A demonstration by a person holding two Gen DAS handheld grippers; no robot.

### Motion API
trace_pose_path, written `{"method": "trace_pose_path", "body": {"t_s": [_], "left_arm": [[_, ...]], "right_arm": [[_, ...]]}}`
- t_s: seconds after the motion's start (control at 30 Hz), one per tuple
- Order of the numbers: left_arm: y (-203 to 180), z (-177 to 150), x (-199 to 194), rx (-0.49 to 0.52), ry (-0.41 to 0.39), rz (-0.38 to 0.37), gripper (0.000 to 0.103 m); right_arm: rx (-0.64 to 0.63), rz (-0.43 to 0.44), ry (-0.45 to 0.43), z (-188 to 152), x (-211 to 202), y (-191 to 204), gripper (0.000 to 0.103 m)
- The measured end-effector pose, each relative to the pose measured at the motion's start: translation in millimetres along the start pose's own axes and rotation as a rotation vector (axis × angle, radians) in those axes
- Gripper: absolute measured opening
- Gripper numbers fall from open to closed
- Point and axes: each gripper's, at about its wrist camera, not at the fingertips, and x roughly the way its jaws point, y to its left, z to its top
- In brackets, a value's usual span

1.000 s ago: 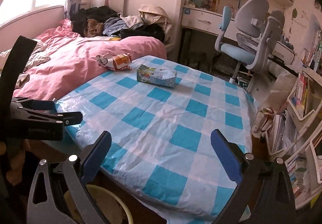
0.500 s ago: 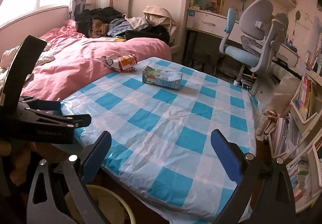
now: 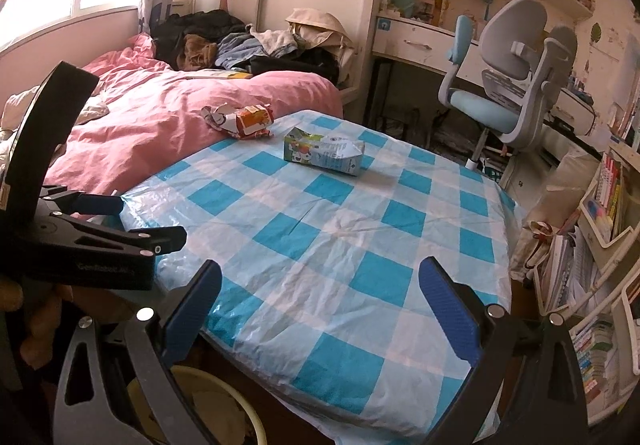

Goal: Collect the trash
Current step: 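Move both grippers back over the table toward the chip bag and carton, then grasp the orange chip bag with the left gripper while the right gripper grasps the juice carton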

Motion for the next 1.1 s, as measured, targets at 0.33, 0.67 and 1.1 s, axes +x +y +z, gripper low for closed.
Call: {"method": "trace_pose_path", "body": {"t_s": [0.33, 0.67, 1.1], "left_arm": [[-4.1, 32.7, 1.5, 0.042, -0.035, 0.012, 0.094], [17.6, 117.6, 41.9, 0.100, -0.077, 0.148, 0.094], [56.1, 215.6, 118.2, 0.126, -0.127, 0.271, 0.094]], "right_arm": [[-0.006, 0.018, 0.017, 4.1, 12.7, 0.1, 0.095], [-0.042, 0.066, 0.051, 17.1, 41.1, 5.1, 0.095], [-0.128, 0.151, 0.096, 65.7, 127.7, 3.6, 0.095]]}}
